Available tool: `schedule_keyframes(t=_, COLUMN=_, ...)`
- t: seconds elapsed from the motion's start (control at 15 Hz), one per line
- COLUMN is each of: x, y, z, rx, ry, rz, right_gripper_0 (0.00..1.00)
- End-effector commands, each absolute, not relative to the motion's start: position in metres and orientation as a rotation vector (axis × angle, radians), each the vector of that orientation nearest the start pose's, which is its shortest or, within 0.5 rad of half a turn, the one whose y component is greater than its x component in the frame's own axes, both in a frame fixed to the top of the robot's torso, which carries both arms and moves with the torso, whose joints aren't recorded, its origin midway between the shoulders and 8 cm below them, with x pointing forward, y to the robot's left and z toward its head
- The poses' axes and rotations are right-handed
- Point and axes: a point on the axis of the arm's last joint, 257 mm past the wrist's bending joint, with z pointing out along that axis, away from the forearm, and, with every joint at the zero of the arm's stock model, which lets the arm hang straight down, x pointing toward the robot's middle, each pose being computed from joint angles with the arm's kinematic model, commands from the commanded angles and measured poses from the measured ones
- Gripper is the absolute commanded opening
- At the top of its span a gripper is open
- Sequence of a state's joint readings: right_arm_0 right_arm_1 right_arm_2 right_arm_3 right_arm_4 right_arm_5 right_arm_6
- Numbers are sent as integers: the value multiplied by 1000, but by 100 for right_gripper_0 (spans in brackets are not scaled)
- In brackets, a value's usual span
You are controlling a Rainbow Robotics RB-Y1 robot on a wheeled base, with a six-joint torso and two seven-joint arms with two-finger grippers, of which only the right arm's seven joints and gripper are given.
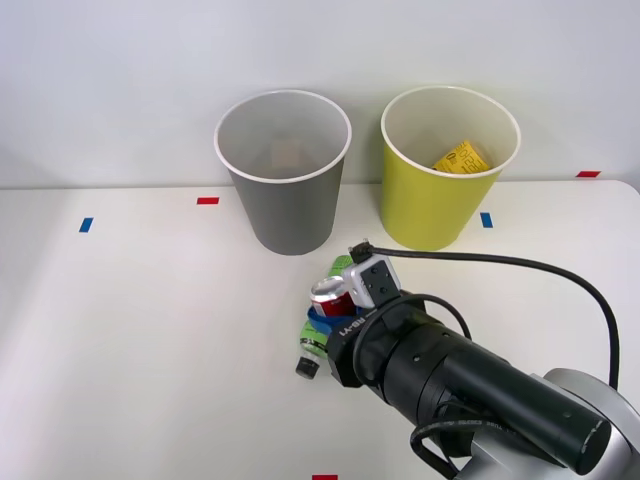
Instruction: Put cans in the gray bin, plastic bottles in the light green bin
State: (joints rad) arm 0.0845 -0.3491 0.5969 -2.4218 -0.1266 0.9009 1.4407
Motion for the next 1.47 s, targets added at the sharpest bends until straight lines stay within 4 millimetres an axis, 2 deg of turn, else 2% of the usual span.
schedule_keyframes(t=0.07, x=379, y=16, z=-111, rx=-534, ry=1691, rz=542, right_gripper_0=0)
schedule_keyframes(t=0.4, x=387, y=38, z=-36, rx=-472, ry=1494, rz=631, right_gripper_0=0)
schedule_keyframes(t=0.53, x=392, y=40, z=-8, rx=-447, ry=1437, rz=645, right_gripper_0=0)
schedule_keyframes(t=0.67, x=408, y=43, z=11, rx=-423, ry=1391, rz=650, right_gripper_0=0)
schedule_keyframes(t=0.8, x=431, y=48, z=30, rx=-385, ry=1328, rz=659, right_gripper_0=0)
schedule_keyframes(t=1.0, x=462, y=47, z=54, rx=-367, ry=1289, rz=627, right_gripper_0=0)
schedule_keyframes(t=1.13, x=481, y=49, z=62, rx=-352, ry=1287, rz=618, right_gripper_0=0)
schedule_keyframes(t=1.47, x=536, y=54, z=60, rx=-349, ry=1295, rz=544, right_gripper_0=0)
